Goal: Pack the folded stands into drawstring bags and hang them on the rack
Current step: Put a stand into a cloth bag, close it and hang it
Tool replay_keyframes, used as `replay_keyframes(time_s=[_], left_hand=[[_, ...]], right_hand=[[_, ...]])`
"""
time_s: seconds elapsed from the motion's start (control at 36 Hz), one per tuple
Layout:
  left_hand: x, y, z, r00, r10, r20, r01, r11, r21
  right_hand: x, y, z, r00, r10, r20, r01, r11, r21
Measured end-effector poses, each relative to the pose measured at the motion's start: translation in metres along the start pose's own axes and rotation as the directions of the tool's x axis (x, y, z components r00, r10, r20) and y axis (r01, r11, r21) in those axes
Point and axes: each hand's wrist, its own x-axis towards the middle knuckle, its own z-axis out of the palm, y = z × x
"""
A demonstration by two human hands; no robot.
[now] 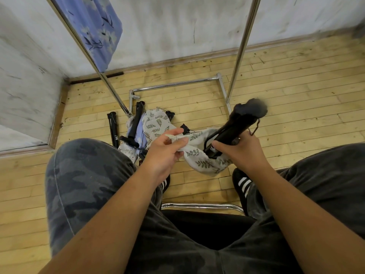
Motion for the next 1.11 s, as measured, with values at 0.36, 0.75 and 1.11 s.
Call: replay_keyframes(time_s=[0.36,0.75,1.11], left_hand=[[-0.01,-0.006,0.001,0.939,0.151,0.309,-0.282,0.851,0.442],[-0.009,-0.018,0.002,0.897,0.335,0.288,-0.428,0.496,0.756],[-0.006,-0.028,-0.006,0.907,0.229,0.355,-0.414,0.313,0.855]], right_hand=[[-0.011,-0.013,0.012,0.977,-0.155,0.145,0.162,0.986,-0.038],[-0.019,-0.009,0.016,0.937,-0.184,0.297,0.254,0.942,-0.218],[-0.019,-0.012,-0.002,1.0,0.01,0.007,-0.009,0.992,-0.122]])
